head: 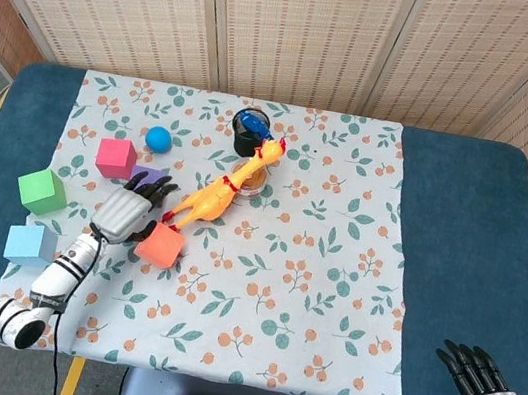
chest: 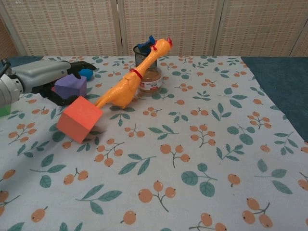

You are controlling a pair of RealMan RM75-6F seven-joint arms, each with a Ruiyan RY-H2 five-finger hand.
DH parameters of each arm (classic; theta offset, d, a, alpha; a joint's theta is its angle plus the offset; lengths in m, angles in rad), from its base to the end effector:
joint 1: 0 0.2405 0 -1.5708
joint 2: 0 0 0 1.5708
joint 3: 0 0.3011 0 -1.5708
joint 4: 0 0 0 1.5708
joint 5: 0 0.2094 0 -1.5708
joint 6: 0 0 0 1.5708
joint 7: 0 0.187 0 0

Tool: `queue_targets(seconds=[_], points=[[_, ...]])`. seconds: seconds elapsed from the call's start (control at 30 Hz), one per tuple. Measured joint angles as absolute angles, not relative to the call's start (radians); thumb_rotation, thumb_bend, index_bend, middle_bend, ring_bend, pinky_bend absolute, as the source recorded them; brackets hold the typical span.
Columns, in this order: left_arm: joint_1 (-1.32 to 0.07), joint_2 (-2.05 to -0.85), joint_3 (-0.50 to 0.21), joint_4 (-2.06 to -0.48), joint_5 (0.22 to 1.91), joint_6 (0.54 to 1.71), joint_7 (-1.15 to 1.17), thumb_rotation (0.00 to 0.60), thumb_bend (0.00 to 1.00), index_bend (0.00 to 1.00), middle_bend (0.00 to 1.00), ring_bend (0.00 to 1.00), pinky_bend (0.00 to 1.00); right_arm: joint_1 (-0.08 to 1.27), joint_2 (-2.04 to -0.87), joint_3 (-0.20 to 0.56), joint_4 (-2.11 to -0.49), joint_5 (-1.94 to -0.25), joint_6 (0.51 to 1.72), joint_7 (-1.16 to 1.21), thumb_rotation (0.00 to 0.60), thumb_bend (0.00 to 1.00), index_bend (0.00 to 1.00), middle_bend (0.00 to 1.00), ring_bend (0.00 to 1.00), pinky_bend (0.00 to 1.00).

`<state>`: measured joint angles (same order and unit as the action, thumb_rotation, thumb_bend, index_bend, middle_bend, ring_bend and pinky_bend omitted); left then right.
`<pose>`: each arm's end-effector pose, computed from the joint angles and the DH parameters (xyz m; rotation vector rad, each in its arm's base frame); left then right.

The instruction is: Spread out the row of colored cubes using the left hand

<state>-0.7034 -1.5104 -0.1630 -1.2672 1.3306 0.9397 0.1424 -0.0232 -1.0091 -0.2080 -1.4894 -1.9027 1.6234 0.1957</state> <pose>-0.2159 0.4354 0.0003 -1.8737 -0.8083 -0.9036 -0.3458 -0.1227 0.1775 1.7495 -0.9831 0.9163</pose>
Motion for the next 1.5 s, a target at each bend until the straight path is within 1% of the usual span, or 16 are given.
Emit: queue_targets(seconds=[0.03, 0.07, 0.2, 0.33, 0.53, 0.77, 1.03, 1.2, 1.37, 1.5], points=[[-0.708, -1.518, -0.164, -1.267, 1.34, 0.951, 0.15, 0.6, 0.38, 0.0, 0.0, 0.01, 0.0, -0.023, -1.008, -0.208, -1.49, -1.903, 1.625, 0.197, 0.6, 0.12, 0.0, 0.0, 0.0, 0.0], [-0.715, -1.528, -0.167, -1.267, 1.351, 0.966, 0.163, 0.6, 0.38, 0.0, 0.0, 0.0, 0.0, -0.024, -1.007, -0.208, -1.491, -1.902, 1.627, 0.198, 0.6, 0.12, 0.0, 0.0, 0.0, 0.0], [-0.727, -1.546, -0.172, -1.256, 1.377, 1.008, 0.192, 0.6, 0.39, 0.0, 0.0, 0.0, 0.0, -0.025, -1.003, -0.208, -1.49, -1.902, 1.632, 0.207, 0.6, 0.12, 0.0, 0.0, 0.0, 0.0], [-0.733, -1.547, -0.173, -1.232, 1.371, 1.007, 0.211, 0.6, 0.39, 0.0, 0.0, 0.0, 0.0, -0.023, -1.001, -0.21, -1.488, -1.905, 1.628, 0.21, 0.6, 0.12, 0.0, 0.0, 0.0, 0.0], [-0.75, -1.544, -0.183, -1.187, 1.31, 0.935, 0.215, 0.6, 0.39, 0.0, 0.0, 0.0, 0.0, -0.024, -1.0, -0.211, -1.49, -1.908, 1.632, 0.209, 0.6, 0.12, 0.0, 0.0, 0.0, 0.0], [-0.787, -1.554, -0.183, -1.085, 1.25, 0.821, 0.215, 0.6, 0.39, 0.0, 0.0, 0.0, 0.0, -0.026, -1.002, -0.211, -1.495, -1.907, 1.631, 0.202, 0.6, 0.12, 0.0, 0.0, 0.0, 0.0], [-0.807, -1.581, -0.174, -1.008, 1.222, 0.774, 0.208, 0.6, 0.38, 0.0, 0.0, 0.0, 0.0, -0.026, -1.001, -0.212, -1.495, -1.909, 1.63, 0.202, 0.6, 0.12, 0.0, 0.0, 0.0, 0.0], [-0.819, -1.604, -0.174, -0.962, 1.193, 0.749, 0.226, 0.6, 0.38, 0.0, 0.0, 0.11, 0.0, -0.028, -1.0, -0.212, -1.495, -1.911, 1.638, 0.203, 0.6, 0.12, 0.0, 0.0, 0.0, 0.0], [-0.827, -1.614, -0.175, -0.947, 1.166, 0.731, 0.253, 0.6, 0.38, 0.0, 0.0, 0.18, 0.0, -0.027, -0.999, -0.214, -1.495, -1.913, 1.633, 0.203, 0.6, 0.12, 0.0, 0.0, 0.0, 0.0], [-0.831, -1.623, -0.174, -0.931, 1.156, 0.725, 0.257, 0.6, 0.37, 0.0, 0.0, 0.29, 0.0, -0.029, -0.998, -0.213, -1.496, -1.914, 1.638, 0.203, 0.6, 0.12, 0.0, 0.0, 0.0, 0.0]])
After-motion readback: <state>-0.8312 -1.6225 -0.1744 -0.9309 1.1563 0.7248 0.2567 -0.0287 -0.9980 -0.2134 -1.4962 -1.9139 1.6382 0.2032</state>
